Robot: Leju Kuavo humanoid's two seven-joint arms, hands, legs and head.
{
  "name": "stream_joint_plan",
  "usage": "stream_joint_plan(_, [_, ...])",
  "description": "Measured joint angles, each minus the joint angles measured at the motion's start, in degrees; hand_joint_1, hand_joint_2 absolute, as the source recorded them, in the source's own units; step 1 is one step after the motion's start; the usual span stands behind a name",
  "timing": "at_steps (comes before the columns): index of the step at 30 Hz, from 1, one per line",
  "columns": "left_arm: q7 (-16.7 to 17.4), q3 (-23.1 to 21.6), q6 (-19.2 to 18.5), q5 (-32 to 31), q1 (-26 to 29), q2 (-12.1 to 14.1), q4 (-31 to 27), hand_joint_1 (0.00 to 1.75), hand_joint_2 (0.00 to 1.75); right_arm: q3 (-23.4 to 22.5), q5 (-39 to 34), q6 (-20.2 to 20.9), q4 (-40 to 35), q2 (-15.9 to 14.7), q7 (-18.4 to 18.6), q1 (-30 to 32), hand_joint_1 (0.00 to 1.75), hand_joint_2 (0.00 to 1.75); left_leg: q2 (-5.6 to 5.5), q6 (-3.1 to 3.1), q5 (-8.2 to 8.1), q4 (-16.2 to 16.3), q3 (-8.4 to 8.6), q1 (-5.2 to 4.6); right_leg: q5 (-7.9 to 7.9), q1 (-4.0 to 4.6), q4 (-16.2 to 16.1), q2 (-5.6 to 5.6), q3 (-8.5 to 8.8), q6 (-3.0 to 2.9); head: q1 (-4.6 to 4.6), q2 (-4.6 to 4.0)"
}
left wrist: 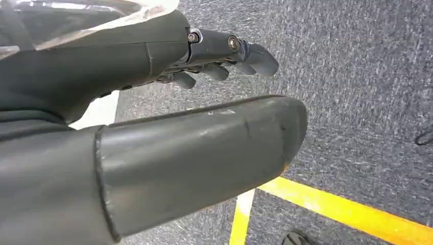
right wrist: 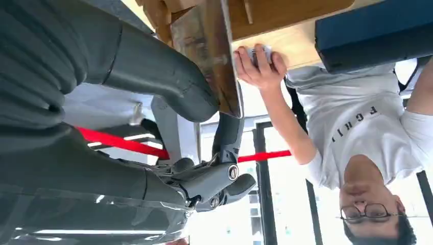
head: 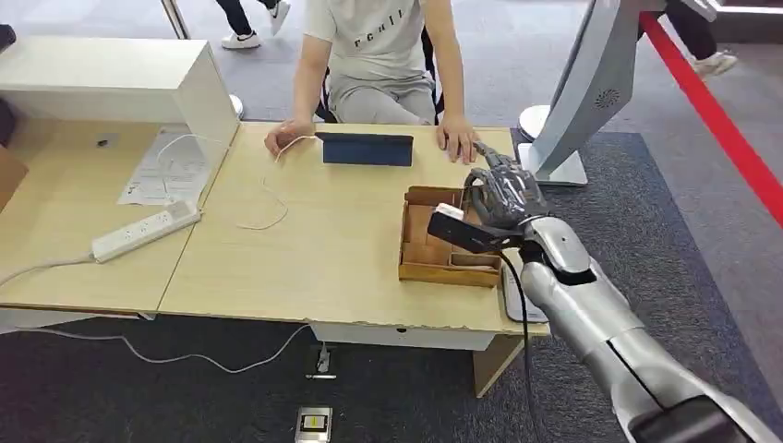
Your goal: Pass the card to the sensor for recognition and then transmit it.
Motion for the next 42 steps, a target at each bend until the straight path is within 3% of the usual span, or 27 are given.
stream_joint_plan(10, [0.2,0.0,0.0,0.0,0.0,0.0,0.0,0.00,0.00,0.0,-0.1,-0.4,-0.9,0.0,-0.6,0.0,1.75,1.75,0.00,0.00,0.00,0.0,0.00,0.00,0.00,0.00,0.0,0.00,0.00,0.00,-0.02,0.00])
stream_joint_plan(15, [0.0,0.0,0.0,-0.9,0.0,0.0,0.0,0.00,0.00,-0.8,0.1,-2.1,-0.3,0.7,-2.7,-1.4,1.75,1.75,0.02,0.00,0.00,0.0,-0.01,0.00,0.00,0.00,0.0,0.00,-0.02,0.00,-0.02,0.00])
stream_joint_plan(32, [0.1,0.0,-0.2,-1.6,0.0,-0.6,0.0,0.00,0.00,-1.4,1.7,-3.8,9.0,5.8,-4.2,-9.4,1.75,1.75,0.00,-0.01,0.01,0.0,-0.01,0.00,0.00,0.00,0.0,0.00,-0.01,-0.01,-0.02,0.00])
stream_joint_plan(42, [0.1,0.0,-0.7,-1.9,0.0,-0.7,0.0,0.00,0.00,-1.4,1.8,-4.0,13.5,7.5,-4.1,-10.4,1.75,1.75,0.01,-0.01,0.01,0.0,0.00,0.01,0.00,0.01,0.0,0.00,-0.01,-0.01,-0.02,0.00])
